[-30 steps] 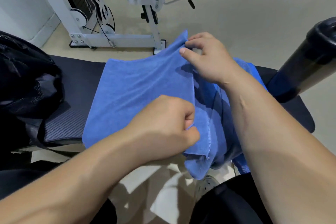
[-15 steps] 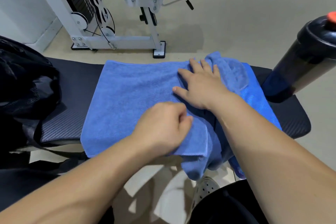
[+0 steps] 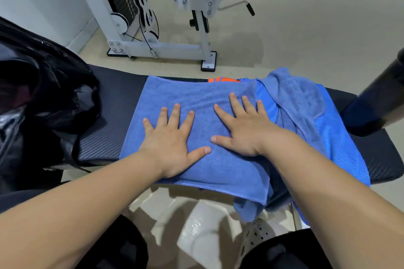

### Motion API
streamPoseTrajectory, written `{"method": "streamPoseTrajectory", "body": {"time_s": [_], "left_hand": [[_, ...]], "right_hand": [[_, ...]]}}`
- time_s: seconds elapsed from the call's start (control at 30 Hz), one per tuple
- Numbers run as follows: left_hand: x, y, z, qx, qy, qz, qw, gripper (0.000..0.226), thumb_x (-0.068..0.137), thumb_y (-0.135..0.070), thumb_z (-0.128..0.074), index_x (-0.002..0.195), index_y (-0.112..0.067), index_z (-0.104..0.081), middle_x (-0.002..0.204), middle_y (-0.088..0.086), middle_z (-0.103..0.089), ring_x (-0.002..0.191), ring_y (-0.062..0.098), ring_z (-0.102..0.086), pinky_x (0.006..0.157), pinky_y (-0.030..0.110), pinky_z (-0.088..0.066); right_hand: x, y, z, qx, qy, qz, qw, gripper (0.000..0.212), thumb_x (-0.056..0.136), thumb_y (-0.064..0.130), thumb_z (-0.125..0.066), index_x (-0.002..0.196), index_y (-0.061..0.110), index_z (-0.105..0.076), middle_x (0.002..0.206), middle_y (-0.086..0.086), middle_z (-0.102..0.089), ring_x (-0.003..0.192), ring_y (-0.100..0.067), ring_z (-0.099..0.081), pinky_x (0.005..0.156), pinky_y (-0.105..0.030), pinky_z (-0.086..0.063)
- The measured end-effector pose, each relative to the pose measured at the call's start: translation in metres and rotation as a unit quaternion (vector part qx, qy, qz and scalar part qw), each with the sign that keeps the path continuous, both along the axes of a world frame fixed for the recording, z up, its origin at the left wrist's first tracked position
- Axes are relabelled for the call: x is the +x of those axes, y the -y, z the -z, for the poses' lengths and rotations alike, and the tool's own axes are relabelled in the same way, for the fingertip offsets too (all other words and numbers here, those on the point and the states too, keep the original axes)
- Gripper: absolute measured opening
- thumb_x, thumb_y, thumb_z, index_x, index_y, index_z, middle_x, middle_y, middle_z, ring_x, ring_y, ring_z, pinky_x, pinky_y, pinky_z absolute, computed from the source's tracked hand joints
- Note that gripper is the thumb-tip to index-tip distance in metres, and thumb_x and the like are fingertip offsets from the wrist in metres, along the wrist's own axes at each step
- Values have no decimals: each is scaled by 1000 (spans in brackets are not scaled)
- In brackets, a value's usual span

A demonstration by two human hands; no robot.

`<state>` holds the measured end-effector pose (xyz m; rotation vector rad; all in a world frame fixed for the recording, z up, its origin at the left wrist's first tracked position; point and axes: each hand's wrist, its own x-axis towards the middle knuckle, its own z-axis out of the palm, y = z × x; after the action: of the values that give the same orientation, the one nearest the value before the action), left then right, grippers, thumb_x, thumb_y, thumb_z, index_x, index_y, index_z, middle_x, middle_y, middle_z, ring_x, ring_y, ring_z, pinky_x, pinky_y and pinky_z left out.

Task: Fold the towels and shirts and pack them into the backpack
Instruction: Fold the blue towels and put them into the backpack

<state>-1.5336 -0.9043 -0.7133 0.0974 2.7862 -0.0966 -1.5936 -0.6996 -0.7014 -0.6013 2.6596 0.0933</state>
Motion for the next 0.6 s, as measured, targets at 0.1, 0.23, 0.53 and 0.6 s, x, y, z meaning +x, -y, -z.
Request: {"method": "streamPoseTrajectory", "body": {"time_s": [0.1, 0.23, 0.53, 0.6], "left_hand": [[11, 6, -13, -39, -31, 38, 998, 107, 70, -95, -3, 155, -33, -16, 155, 9, -25, 136, 34, -30, 102, 55, -37], [-1, 24, -18, 10, -158, 37, 987, 91, 75, -90, -7, 137, -32, -42, 124, 1, -48, 111, 29, -46, 90, 46, -41], [-47, 71, 15, 56, -55, -27, 997, 105, 70, -96, -1, 159, -38, 8, 168, 0, 16, 155, 27, 11, 122, 62, -1], [-52, 75, 11, 70, -52, -19, 996, 103, 72, -95, -4, 159, -40, 2, 169, -1, 9, 155, 26, 6, 122, 61, -3]], "right_hand": [[12, -6, -21, 28, 59, -34, 997, 90, 86, 83, -34, 156, 48, 10, 164, -4, 29, 154, -32, 14, 122, -59, 3], [9, -10, -28, -22, 29, 7, 999, 84, 88, 80, -31, 157, 47, 4, 166, 1, 23, 155, -25, 6, 123, -57, 3], [-31, -9, 4, -44, -39, 46, 997, 82, 89, 79, -14, 159, 39, -2, 169, 1, 5, 155, -21, 4, 121, -60, 6], [-40, -10, 2, -77, -100, 48, 991, 69, 92, 75, -21, 152, 41, -31, 162, 2, -28, 148, -25, -23, 121, -60, -7]]}}
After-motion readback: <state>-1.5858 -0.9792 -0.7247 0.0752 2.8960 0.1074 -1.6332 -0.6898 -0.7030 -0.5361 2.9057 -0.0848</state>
